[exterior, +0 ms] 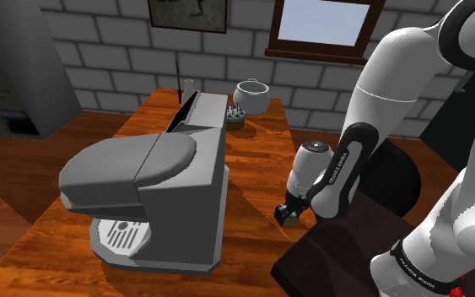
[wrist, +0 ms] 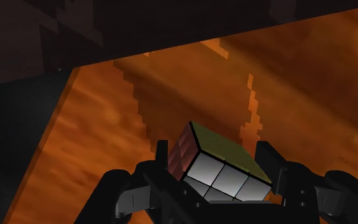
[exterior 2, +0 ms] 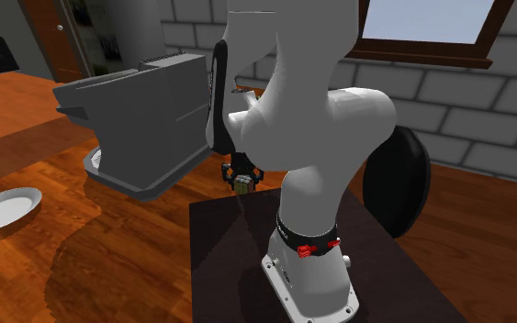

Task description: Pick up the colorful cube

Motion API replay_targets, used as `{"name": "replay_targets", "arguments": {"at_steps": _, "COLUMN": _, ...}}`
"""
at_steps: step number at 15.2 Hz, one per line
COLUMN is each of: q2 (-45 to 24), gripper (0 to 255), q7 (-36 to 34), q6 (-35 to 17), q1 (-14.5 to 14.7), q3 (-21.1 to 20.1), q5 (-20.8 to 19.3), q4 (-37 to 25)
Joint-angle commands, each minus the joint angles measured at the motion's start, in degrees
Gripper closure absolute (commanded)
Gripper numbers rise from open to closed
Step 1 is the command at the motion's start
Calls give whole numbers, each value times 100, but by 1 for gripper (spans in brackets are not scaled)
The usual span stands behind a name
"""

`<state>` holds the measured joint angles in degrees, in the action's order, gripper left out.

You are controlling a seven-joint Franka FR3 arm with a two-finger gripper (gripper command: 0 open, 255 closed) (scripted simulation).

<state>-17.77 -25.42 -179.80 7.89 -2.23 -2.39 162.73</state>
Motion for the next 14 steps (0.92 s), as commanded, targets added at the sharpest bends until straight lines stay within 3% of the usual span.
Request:
{"name": "replay_targets", "arguments": {"at_steps": 1, "q2": 133, "gripper": 255, "q7": 6, "q6": 109, "q1": -33, "q3": -35, "q5": 4, "q4": 45}}
{"name": "replay_targets", "arguments": {"at_steps": 9, "q2": 1187, "gripper": 255, "q7": 187, "q6": 932, "q1": -339, "q3": -410, "q5": 262, "q4": 277}}
{"name": "replay_targets", "arguments": {"at_steps": 14, "q2": 1841, "gripper": 255, "q7": 372, "q6": 1497, "q1": -370, "q3": -520, "q5": 538, "q4": 363}}
